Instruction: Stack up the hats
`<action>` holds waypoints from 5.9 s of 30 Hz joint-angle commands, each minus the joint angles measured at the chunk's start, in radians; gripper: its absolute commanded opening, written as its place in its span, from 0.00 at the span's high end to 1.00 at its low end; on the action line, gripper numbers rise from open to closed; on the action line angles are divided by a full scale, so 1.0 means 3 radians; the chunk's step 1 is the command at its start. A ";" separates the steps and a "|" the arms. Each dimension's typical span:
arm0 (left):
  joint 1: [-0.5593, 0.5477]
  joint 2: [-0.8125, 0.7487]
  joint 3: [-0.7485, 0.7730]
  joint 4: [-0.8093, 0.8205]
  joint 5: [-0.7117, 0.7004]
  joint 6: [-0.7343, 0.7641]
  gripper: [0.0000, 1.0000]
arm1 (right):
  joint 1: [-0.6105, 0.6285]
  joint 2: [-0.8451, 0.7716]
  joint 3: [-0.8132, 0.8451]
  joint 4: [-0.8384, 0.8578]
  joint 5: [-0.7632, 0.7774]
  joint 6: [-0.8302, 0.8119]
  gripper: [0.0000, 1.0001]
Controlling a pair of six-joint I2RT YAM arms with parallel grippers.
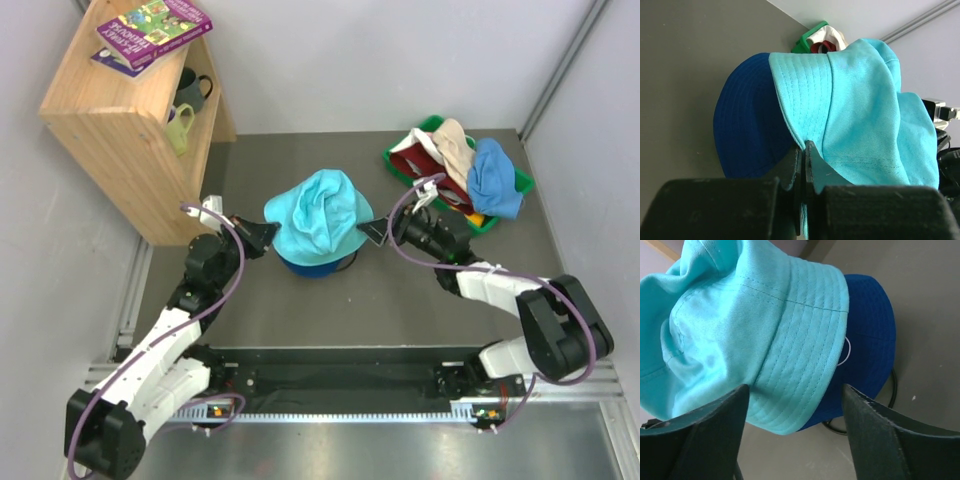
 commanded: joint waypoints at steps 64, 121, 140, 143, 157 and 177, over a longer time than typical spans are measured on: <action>0.0400 0.2690 0.1824 0.0081 0.0597 0.1524 1.00 | -0.0079 -0.0684 0.0475 -0.1520 0.0572 -0.0660 0.28; 0.0456 0.2793 0.1650 0.0259 0.0556 0.1355 1.00 | -0.0273 0.1567 0.1805 -0.1448 0.0612 -0.1013 1.00; 0.0645 0.1490 0.1038 -0.0651 -0.0605 0.1201 0.01 | -0.0835 -0.0023 0.1687 -0.2674 0.0820 -0.1376 0.14; 0.0640 0.1168 0.0690 -0.0534 -0.0666 0.1202 0.01 | -0.0999 -0.0269 0.1728 -0.3139 0.1487 -0.1468 0.12; 0.0635 0.0819 -0.0093 0.0091 -0.0334 0.1038 0.01 | -0.1582 0.0553 0.2219 -0.3437 0.2709 -0.1381 0.12; 0.0635 0.0839 -0.0042 -0.0012 -0.0329 0.1074 0.01 | -0.2164 0.0539 0.2076 -0.3125 0.2499 -0.1207 0.13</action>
